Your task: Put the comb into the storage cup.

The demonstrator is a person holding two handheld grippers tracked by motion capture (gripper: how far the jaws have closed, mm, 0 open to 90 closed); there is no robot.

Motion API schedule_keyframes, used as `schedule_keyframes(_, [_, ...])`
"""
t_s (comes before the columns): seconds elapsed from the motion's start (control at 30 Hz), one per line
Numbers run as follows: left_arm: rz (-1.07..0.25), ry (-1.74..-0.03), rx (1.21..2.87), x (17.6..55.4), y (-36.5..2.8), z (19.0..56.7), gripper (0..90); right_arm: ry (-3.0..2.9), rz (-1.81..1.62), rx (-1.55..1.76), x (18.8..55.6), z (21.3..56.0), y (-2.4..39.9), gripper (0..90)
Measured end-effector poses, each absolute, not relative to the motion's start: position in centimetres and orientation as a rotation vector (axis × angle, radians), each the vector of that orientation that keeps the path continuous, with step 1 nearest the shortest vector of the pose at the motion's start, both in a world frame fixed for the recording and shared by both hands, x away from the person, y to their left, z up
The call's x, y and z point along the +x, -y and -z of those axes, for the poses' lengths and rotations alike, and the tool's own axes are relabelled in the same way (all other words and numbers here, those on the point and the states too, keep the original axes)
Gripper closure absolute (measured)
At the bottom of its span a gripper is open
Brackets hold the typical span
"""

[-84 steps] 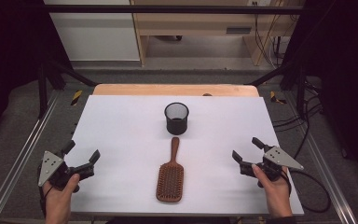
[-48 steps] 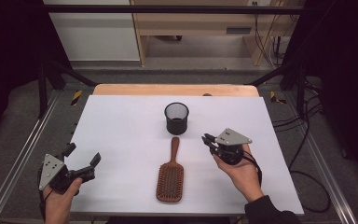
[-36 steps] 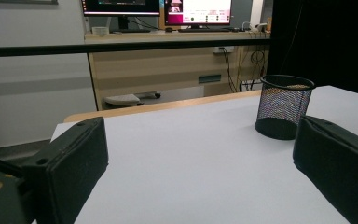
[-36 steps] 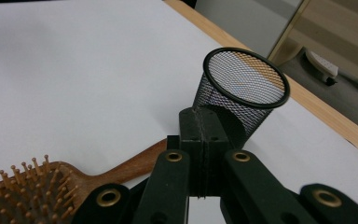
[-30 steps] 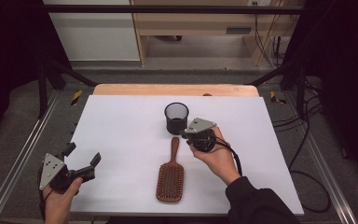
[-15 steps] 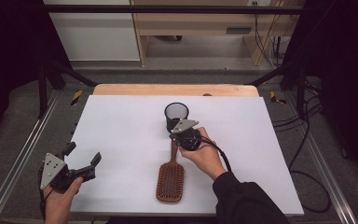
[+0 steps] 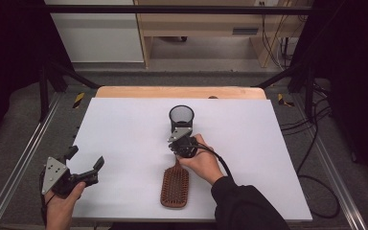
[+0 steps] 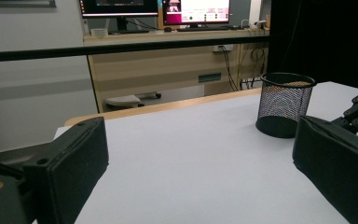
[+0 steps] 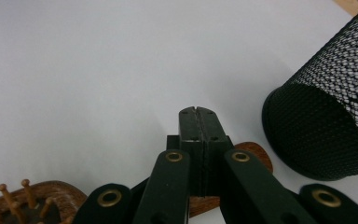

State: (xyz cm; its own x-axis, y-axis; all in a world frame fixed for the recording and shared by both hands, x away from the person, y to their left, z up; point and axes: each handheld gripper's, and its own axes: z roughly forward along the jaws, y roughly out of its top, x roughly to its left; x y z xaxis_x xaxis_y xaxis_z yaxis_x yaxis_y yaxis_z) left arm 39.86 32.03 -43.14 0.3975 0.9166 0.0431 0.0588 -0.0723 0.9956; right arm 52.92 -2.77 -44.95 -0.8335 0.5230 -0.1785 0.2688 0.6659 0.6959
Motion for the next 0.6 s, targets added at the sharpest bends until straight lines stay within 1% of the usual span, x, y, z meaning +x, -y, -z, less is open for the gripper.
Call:
schedule_keyframes(0.13, [-0.912,-0.920,1.473,39.81,-31.99,43.11,3.8,-2.552,-0.906,0.592,52.98,45.81,2.39,90.0])
schedule_keyframes(0.47, [-0.906,-0.917,1.479,39.85,-31.96,43.14,3.8,-2.601,-0.828,0.561,53.12,46.33,2.29,90.0])
schedule_keyframes(0.6, [-0.900,-0.917,1.486,39.88,-31.92,43.18,3.8,-2.607,-0.791,0.567,52.90,46.12,2.98,90.0])
